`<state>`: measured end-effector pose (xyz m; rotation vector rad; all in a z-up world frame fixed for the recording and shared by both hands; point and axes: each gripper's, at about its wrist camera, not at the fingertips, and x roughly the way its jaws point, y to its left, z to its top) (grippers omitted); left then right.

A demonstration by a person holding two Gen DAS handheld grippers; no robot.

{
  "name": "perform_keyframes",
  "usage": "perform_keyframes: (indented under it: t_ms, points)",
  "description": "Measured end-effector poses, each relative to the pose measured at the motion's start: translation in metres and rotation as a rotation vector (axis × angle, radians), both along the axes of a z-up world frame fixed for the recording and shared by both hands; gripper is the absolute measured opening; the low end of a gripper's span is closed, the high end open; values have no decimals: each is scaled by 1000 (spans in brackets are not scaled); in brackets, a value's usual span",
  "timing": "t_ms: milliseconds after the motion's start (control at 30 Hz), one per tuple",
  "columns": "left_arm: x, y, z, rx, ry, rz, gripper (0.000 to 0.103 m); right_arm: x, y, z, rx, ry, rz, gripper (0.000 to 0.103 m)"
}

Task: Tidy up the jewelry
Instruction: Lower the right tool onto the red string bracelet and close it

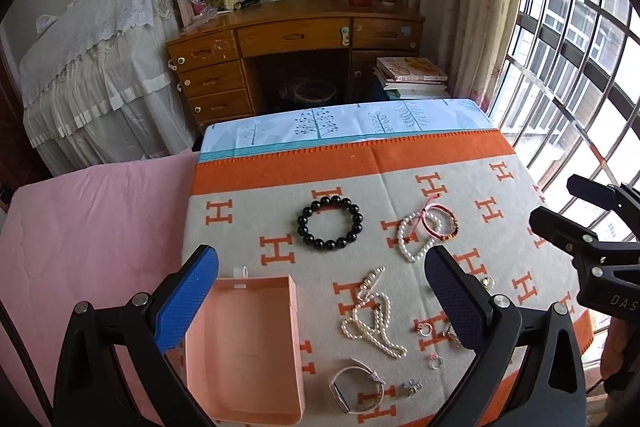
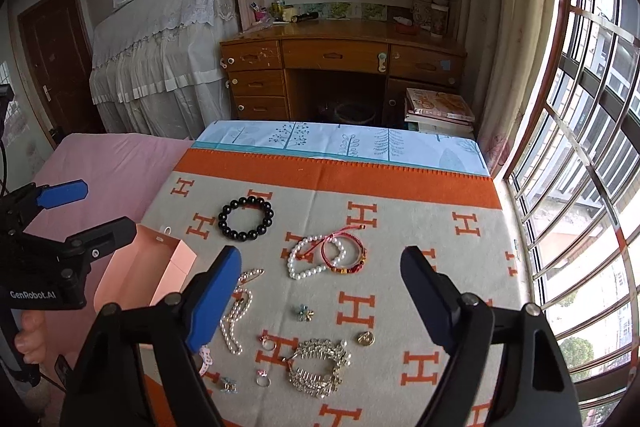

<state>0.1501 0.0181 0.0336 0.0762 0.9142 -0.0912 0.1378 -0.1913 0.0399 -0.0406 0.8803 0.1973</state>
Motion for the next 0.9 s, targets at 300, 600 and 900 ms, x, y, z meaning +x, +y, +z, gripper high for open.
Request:
perform_keyframes:
  t_ms: [300, 600, 900]
  points:
    - [99, 1, -74, -21, 199, -9, 96, 80, 5, -53, 51, 238, 54, 46]
    - [152, 16, -161, -46, 400, 82, 76, 120, 15, -141, 32, 455, 60, 33]
    - [166, 26, -190, -45, 455, 128, 76, 126, 16, -160, 13, 497, 69, 33]
